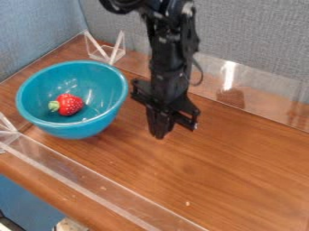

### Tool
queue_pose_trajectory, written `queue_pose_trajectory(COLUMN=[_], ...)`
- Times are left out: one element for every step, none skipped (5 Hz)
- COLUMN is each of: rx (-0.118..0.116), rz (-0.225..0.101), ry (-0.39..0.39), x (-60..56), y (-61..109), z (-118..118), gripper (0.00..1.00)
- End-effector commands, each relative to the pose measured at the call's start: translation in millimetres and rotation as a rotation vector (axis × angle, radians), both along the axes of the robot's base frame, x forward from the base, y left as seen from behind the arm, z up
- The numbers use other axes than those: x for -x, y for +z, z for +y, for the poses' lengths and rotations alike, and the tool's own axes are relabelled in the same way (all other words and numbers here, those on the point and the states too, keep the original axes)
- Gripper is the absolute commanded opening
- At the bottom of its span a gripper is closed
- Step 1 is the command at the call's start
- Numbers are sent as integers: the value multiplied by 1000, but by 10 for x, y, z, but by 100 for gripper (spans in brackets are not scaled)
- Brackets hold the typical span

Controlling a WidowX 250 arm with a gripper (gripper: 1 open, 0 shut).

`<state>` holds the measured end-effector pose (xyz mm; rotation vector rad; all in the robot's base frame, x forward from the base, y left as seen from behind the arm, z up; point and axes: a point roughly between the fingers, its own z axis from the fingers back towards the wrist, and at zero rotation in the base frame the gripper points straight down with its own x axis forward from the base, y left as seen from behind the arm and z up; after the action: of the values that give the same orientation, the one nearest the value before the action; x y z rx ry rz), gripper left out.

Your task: Remove the strawberry from inside the blue bowl and put it on the table

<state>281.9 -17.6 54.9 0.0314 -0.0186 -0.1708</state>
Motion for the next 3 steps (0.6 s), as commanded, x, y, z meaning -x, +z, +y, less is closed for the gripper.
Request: queue_pose_trajectory(rx=[12, 19, 25], rz=[-25, -16, -18], ry=[3, 8, 17], x=[0, 28, 62], y=[33, -4, 20], z=[-23, -26, -15], gripper=[0, 100, 100])
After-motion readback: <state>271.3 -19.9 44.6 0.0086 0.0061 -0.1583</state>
